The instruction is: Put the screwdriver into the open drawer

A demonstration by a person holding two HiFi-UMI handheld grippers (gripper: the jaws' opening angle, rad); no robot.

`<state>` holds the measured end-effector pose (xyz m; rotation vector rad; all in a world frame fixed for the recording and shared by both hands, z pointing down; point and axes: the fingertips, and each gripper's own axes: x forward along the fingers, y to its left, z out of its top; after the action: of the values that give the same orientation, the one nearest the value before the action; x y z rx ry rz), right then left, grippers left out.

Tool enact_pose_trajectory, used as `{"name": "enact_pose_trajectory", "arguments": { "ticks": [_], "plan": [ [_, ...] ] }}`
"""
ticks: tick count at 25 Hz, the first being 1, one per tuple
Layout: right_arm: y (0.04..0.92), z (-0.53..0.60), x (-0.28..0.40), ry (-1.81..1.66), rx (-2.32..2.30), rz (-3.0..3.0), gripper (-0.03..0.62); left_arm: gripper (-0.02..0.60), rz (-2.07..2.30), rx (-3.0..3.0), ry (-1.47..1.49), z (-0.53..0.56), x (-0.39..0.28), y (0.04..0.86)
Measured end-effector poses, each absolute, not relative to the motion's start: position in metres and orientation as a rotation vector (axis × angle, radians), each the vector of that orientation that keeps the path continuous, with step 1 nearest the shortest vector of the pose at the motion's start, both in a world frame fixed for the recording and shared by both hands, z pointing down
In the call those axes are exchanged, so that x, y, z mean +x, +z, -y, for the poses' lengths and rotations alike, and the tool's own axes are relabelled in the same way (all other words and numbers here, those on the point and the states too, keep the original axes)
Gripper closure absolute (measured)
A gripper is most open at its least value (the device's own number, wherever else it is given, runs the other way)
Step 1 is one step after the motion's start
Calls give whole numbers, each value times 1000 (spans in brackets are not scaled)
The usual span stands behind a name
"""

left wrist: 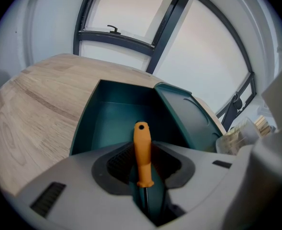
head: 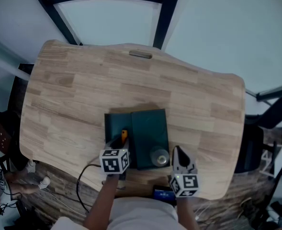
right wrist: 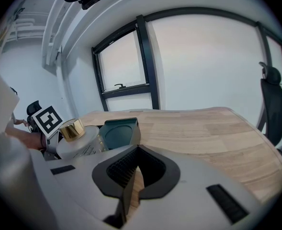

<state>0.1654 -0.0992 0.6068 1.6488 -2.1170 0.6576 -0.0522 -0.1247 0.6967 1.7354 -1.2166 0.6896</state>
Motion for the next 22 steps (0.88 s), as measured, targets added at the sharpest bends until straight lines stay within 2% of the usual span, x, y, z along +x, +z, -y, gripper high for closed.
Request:
{"name": "enact_pose_trajectory", "arguments": {
  "ticks": [22],
  "plan": [
    [612, 95, 169, 687, 1626, 2118, 597, 474, 1206, 1730, 699, 125, -50, 699]
  ]
}}
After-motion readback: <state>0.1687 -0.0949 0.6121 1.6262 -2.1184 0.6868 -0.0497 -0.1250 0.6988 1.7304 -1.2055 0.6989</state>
